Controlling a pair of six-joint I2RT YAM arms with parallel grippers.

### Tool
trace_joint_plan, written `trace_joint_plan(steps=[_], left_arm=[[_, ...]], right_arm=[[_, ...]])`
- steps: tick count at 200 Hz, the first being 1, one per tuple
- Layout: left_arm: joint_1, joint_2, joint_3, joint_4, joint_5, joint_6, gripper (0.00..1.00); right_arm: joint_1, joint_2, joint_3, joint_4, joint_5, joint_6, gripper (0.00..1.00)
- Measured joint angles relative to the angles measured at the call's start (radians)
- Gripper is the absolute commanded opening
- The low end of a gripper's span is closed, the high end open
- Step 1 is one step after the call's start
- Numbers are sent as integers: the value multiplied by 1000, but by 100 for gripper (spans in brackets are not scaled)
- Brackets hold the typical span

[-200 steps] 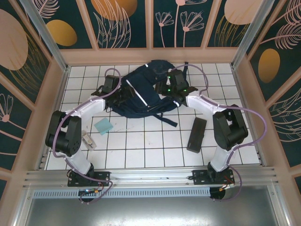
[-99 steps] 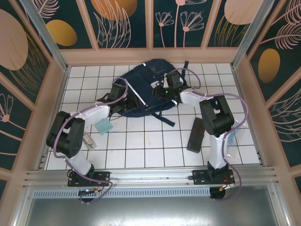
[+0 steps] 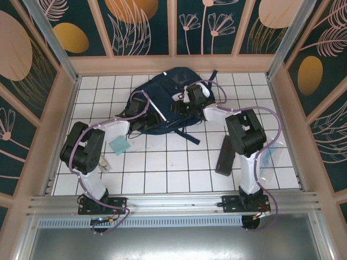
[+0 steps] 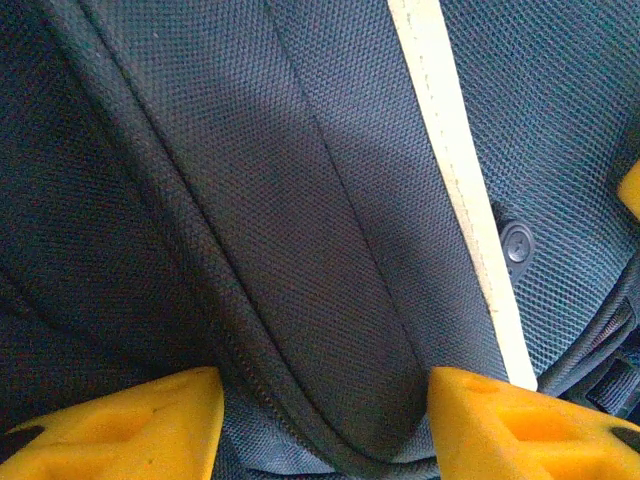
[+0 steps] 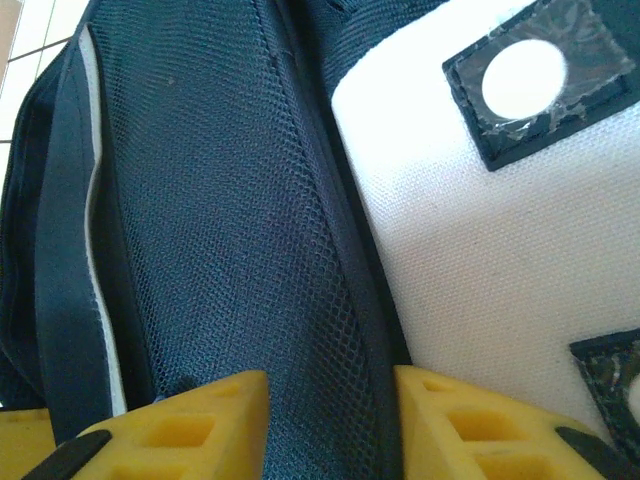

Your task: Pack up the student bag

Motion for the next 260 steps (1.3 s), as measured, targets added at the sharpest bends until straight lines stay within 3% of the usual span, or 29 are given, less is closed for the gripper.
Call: trace_joint_plan(steps=[14,36,65,134,194,217,260], left_arm=[[0,0,0,8,-3,1,58],[6,3,0,18,-8,5,60],[10,0,10,0,-3,31,64],[3,-10,138,-233,16,161,64],[-2,-34,180,-341,76,219,58],[-25,-42,209,-406,79,246,48],[-91,-47,238,-479,52,279,48]], right_arm=[[0,20,32,-17,0,2,37],[-2,53,74,-24,10,13,0],[-8,58,79,-19,0,46,0],[-12,-47,47,-28,-55,131,0],[-23,-56,60,-62,-79,156,0],[-22,-56,79,-74,-79,156,0],[-21,-56,130,-119,-79,156,0]])
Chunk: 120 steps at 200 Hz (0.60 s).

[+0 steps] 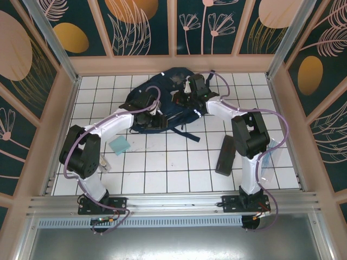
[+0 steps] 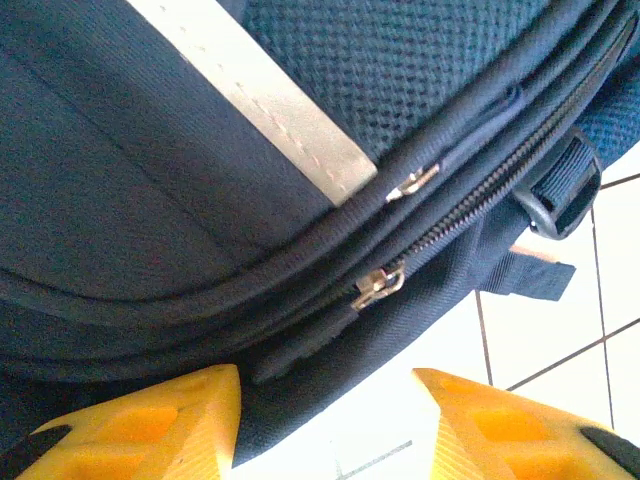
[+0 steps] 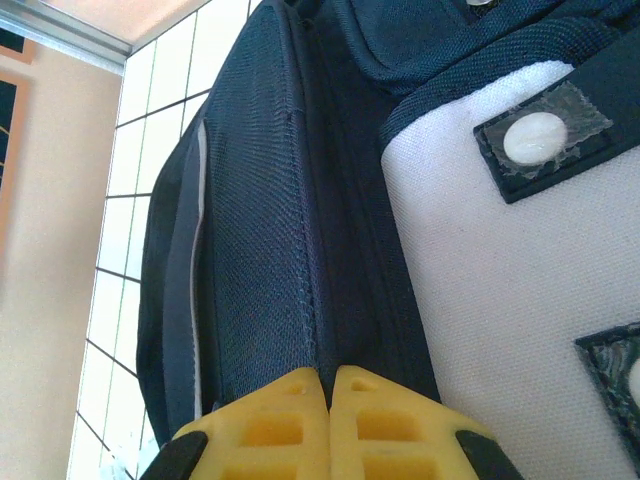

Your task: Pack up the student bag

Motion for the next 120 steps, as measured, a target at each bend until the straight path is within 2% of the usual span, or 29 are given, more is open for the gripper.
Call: trace_joint_plan(steps=[46,81,100,120], left_arm=[[-2,36,42,-27,-39,2,48],[-4,88,69,-19,-60,-14,44],[-6,128,76,3,-68,-28,37],[-9,154,76,19,-78,-38,22]], right_arm=[[0,0,0,0,-6,1,0],[1,0,-2,17,-10,8,0],[1,0,-18,41,-11,20,0],[1,0,-41,69,-14,32,0]])
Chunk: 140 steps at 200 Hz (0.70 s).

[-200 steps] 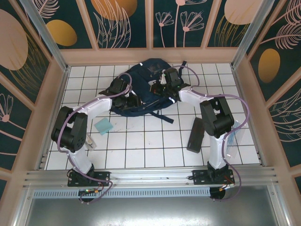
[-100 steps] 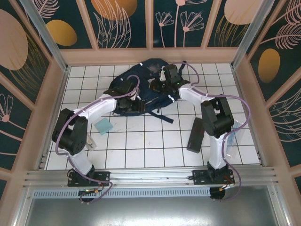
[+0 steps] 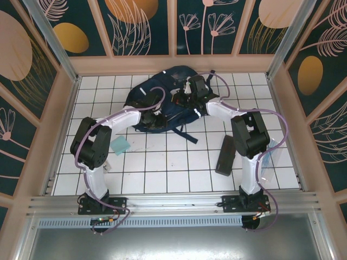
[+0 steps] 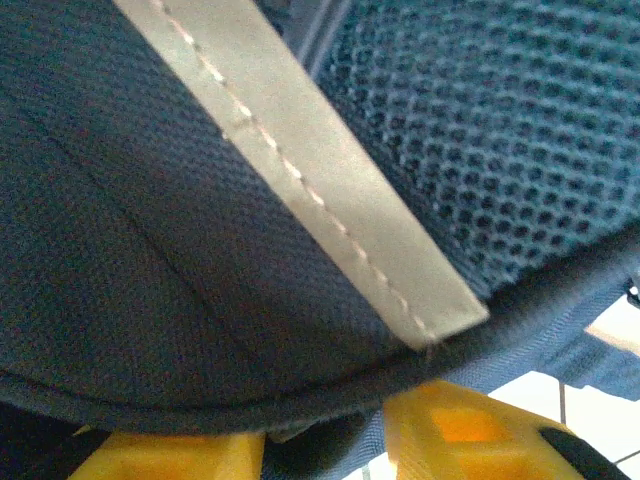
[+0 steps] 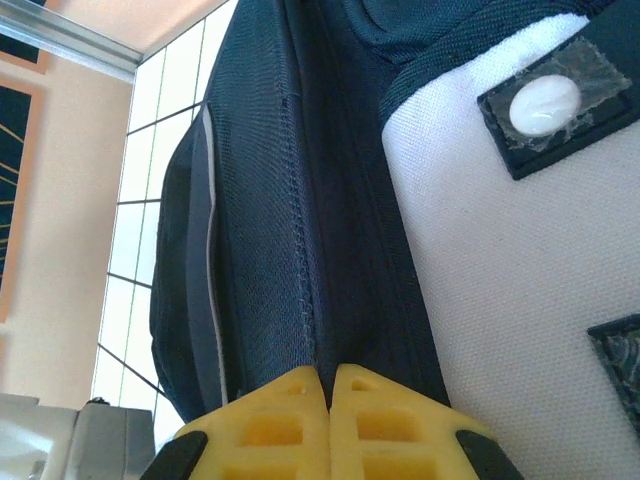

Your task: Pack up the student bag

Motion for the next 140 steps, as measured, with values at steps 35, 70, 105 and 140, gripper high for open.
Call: trace_joint_plan(steps=[35,70,105,140], left_arm=[[-11,10,-5,45,22,-14,0],[-11,8,-6,62,57,-24,0],[-12,-10,-5,43,42,-10,0],[-12,-13,48,-50,-11,48,0]], right_arm=[[0,0,-11,23,-4,17,0],[-4,0,-14,25,-3,17,0],[-10,-2,-26,32,1,13,0],[-10,-18,-45,37,19,-3,0]])
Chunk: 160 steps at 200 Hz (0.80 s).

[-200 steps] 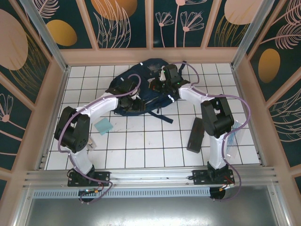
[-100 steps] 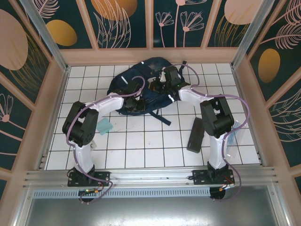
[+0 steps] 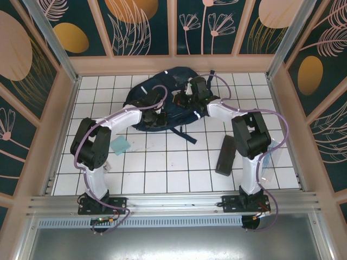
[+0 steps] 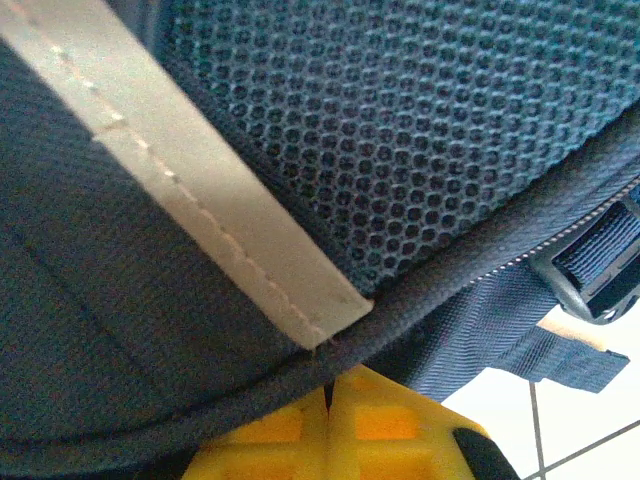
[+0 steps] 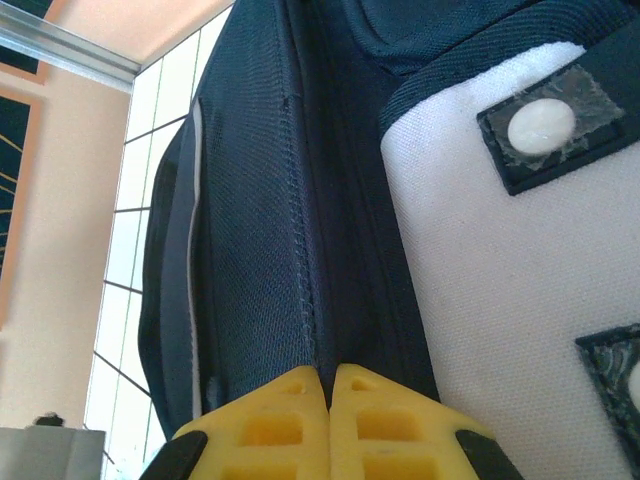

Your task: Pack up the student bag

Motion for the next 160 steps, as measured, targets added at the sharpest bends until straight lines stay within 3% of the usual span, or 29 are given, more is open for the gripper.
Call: trace_joint_plan(steps=[105,160], left_arm=[[10,1,151,-239,-102,167,0],[41,42,172,-277,-105,246,0]], right_arm=[[0,-20,-21,2,17,-25,0],[20,-20,-21,-2,34,-52,0]])
